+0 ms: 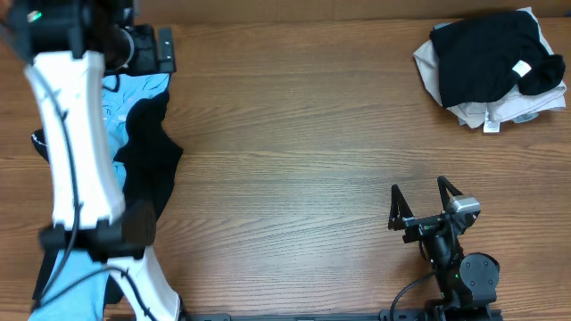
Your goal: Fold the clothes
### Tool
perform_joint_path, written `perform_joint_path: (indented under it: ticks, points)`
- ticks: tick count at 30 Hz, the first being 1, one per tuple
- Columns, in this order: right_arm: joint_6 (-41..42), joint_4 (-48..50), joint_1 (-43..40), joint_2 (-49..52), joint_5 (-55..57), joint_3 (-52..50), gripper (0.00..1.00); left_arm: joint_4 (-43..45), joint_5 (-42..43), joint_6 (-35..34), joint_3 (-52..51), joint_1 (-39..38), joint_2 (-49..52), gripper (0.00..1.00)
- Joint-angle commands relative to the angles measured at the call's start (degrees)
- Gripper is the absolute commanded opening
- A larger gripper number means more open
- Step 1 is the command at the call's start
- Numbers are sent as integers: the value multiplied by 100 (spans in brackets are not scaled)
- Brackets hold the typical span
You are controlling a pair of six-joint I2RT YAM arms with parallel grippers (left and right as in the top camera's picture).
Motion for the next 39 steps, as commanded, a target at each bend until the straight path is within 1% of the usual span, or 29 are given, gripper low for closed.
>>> perform_joint_path:
  ticks: [1, 5, 8, 11, 13, 14, 17, 18, 20, 24, 28, 32, 33, 34, 39]
  points:
    - [17, 22, 17, -68, 50, -59, 100, -31, 20, -57, 7, -140, -678, 100]
    - [17, 22, 17, -68, 52, -59, 100, -31, 20, -57, 7, -313, -1237, 100]
    - [17, 22, 17, -68, 50, -59, 100, -31, 7, -50, -70, -610, -1620, 100]
    - [17, 22, 17, -68, 52, -59, 100, -31, -321, 96, -420, -898, -1985, 100]
    - [17, 22, 17, -68, 50, -59, 100, -31, -616, 107, -911, -1014, -2304, 100]
    - [17, 22, 17, -68, 50, -59, 100, -20, -614, 92, -1226, -1040, -2474, 100]
    - [17, 22, 17, -68, 50, -59, 100, 365, -612, -131, -2540, -1036, -3121, 100]
    - [17, 22, 17, -68, 50, -59, 100, 697, -612, -219, -3222, -1036, -3438, 100]
    - [17, 22, 17, -68, 52, -59, 100, 1292, -605, -271, -4260, -1036, -3915, 100]
    - [17, 22, 17, -68, 50, -59, 100, 2999, -612, -518, -6832, -1036, -5090, 100]
    - [17, 22, 17, -68, 50, -59, 100, 4717, -603, -667, -8789, -1036, -5960, 100]
    - [17, 22, 17, -68, 50, -59, 100, 6070, -501, -662, -10054, -1036, -6391, 100]
    - [17, 22, 17, -68, 52, -59, 100, 6290, -459, -662, -10249, -1036, -6428, 100]
    - [17, 22, 17, -68, 50, -59, 100, 6730, -433, -662, -10657, -1036, -6529, 100]
    - [17, 22, 17, -68, 50, -59, 100, 7838, -420, -662, -11888, -1036, -7167, 100]
